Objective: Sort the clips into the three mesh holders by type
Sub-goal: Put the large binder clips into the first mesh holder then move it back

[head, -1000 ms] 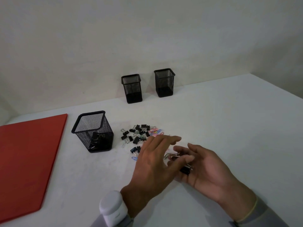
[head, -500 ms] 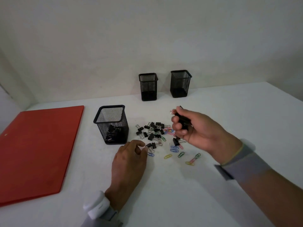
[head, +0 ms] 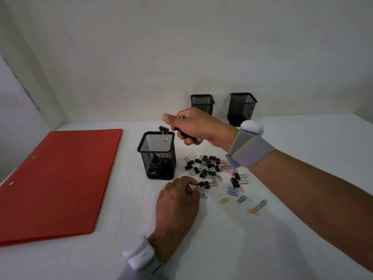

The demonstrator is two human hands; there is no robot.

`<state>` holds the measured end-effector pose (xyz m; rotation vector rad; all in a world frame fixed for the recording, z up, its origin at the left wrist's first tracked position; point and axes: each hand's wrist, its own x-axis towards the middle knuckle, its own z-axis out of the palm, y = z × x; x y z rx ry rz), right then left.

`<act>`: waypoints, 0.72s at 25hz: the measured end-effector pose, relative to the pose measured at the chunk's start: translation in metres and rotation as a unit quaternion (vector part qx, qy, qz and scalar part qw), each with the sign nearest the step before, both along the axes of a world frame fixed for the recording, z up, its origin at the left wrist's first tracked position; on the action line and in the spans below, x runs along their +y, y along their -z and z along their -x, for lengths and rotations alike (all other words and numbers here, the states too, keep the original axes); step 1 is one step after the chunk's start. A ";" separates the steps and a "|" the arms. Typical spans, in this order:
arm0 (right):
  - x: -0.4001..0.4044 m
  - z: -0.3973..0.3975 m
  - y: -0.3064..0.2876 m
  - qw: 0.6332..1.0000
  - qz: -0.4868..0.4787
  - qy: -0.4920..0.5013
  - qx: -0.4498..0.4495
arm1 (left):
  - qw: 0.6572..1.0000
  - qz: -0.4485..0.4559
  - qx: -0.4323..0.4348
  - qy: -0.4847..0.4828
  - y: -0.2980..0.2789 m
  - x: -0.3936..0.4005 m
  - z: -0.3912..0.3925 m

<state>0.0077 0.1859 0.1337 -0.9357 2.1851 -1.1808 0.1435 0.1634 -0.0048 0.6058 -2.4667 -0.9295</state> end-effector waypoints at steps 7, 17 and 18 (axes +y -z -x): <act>-0.038 0.002 -0.002 0.991 -0.082 -0.047 0.099 | 1.000 0.003 -0.015 0.010 0.002 -0.003 0.001; -0.045 0.004 -0.012 0.969 -0.148 -0.112 0.161 | 0.999 0.021 -0.016 0.018 0.005 -0.004 0.003; -0.043 0.002 -0.013 0.969 -0.140 -0.121 0.163 | 0.999 0.023 -0.016 0.018 0.006 -0.004 0.003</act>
